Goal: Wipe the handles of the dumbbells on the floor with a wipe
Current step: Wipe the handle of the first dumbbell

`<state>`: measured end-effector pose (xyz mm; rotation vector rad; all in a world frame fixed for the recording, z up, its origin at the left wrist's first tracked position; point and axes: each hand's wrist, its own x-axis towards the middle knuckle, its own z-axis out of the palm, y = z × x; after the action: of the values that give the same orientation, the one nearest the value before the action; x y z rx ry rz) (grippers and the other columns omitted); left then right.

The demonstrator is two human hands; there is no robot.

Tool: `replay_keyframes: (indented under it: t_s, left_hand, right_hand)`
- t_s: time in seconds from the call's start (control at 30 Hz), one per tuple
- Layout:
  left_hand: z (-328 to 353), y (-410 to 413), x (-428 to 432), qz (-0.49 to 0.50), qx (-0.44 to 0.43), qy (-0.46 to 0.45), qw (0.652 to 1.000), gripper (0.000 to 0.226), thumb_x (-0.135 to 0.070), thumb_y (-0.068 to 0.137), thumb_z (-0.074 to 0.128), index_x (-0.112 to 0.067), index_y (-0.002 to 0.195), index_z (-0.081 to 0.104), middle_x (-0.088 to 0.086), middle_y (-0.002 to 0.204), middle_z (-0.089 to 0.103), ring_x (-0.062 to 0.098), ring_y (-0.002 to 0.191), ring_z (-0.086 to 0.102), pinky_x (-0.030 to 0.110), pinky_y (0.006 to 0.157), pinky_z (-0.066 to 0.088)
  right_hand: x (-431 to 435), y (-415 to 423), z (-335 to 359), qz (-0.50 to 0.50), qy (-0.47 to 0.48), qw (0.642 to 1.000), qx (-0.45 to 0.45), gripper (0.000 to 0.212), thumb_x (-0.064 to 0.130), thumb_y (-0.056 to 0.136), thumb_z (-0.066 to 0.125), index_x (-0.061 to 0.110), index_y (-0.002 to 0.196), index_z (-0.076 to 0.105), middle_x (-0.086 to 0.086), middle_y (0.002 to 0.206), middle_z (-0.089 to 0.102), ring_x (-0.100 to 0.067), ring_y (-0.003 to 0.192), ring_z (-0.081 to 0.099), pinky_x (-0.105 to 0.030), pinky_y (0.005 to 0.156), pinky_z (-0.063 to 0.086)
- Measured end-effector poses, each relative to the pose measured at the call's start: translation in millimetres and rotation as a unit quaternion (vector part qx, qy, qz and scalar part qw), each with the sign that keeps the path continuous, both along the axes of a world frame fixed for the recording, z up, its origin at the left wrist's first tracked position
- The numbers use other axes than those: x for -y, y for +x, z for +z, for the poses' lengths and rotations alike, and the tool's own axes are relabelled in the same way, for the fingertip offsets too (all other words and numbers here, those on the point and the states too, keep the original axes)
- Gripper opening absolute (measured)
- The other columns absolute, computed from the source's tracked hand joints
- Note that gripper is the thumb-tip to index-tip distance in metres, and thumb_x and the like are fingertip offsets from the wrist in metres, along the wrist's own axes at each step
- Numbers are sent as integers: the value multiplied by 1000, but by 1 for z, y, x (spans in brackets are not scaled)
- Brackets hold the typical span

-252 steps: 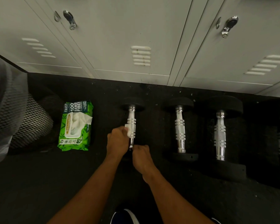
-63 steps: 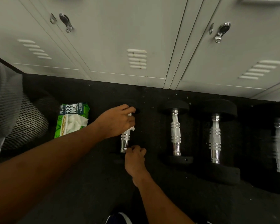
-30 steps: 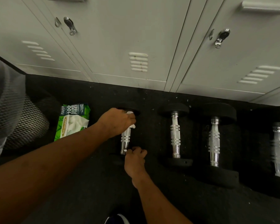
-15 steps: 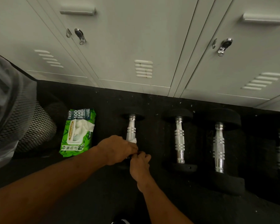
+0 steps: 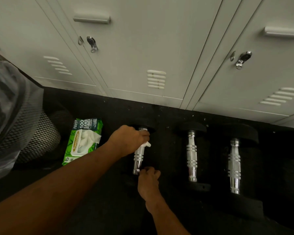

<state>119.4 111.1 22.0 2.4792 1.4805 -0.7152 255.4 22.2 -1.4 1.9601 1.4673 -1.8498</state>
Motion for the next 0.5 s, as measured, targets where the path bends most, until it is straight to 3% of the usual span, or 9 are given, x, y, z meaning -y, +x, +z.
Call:
replay_keyframes:
  t_s: [0.13,0.33,0.5]
  left_hand:
    - [-5,-1,10,31,46,-23,998,59,-20,92,58,-25,145,32,-4,155,30,18,98,64,30,73,52]
    - [10,11,50,-24,83,-103,991,43,-24,97,48,-31,139,43,-11,147,42,20,105,64,35,83,49]
    - [7,12,55,-27,62,-109,992,38,-25,98,45,-28,136,44,-1,131,58,23,98,66,36,82,49]
  right_hand:
    - [0,-1,-1,4,-6,1000,12,45,18,100,25,-1,140,33,-20,148,25,-30,137,24,-44,111,23]
    - [-4,-3,1,-61,-41,997,8,37,23,103,31,9,137,36,-11,142,27,-29,125,42,-43,108,38]
    - [1,-3,2,-32,-20,999,21,41,18,102,29,3,139,34,-18,145,27,-32,130,33,-42,109,33]
